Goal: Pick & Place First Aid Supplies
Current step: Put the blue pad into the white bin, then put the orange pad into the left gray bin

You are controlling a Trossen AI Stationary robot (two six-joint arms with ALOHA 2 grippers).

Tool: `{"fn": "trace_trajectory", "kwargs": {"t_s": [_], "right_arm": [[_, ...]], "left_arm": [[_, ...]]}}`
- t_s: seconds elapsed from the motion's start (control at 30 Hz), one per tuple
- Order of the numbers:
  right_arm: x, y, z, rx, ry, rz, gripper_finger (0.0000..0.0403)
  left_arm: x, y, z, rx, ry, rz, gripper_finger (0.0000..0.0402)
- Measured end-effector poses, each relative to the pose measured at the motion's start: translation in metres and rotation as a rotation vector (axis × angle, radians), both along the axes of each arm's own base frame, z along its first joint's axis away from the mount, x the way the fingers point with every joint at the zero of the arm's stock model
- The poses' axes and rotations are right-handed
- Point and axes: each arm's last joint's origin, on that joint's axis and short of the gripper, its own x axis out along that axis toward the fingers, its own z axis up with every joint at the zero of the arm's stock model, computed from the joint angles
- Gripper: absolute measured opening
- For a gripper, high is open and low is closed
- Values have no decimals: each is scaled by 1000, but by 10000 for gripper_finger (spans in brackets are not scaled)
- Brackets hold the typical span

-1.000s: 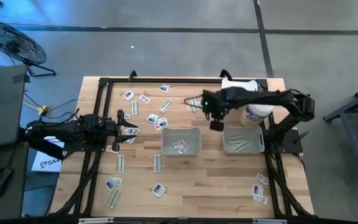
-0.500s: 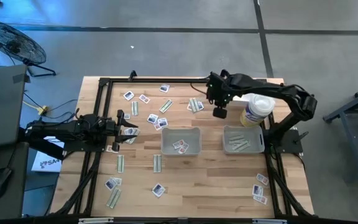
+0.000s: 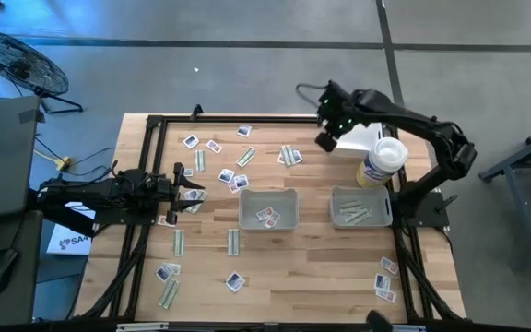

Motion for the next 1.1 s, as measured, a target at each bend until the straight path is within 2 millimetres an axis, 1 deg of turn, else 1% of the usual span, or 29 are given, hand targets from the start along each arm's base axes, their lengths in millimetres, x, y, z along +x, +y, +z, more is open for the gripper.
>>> {"fn": "trace_trajectory", "kwargs": {"t_s": [0.07, 0.13, 0.27, 0.43, 0.6, 0.73, 0.8, 1.0, 1.1], "right_arm": [[-10, -14, -8, -10, 27, -103, 0], [-21, -26, -21, 7, 83, -188, 0], [-34, -38, -39, 41, 131, -246, 0], [-32, -45, -58, 83, 187, -229, 0], [-29, -56, -83, 141, 253, -221, 0], [-29, -58, -86, 109, 300, -154, 2], [-28, -57, -86, 103, 313, -125, 10], [-28, -57, -86, 94, 326, -125, 71], [-29, -56, -83, 73, 333, -164, 98]], "left_arm": [[0, 0, 0, 0, 1, 0, 186], [0, 0, 0, 0, 0, 0, 186], [0, 0, 0, 0, 1, 0, 186], [0, 0, 0, 0, 0, 0, 186], [0, 0, 0, 0, 0, 0, 186], [0, 0, 0, 0, 0, 0, 186], [0, 0, 0, 0, 0, 0, 186], [0, 0, 0, 0, 1, -1, 186], [0, 0, 0, 0, 0, 0, 186]]}}
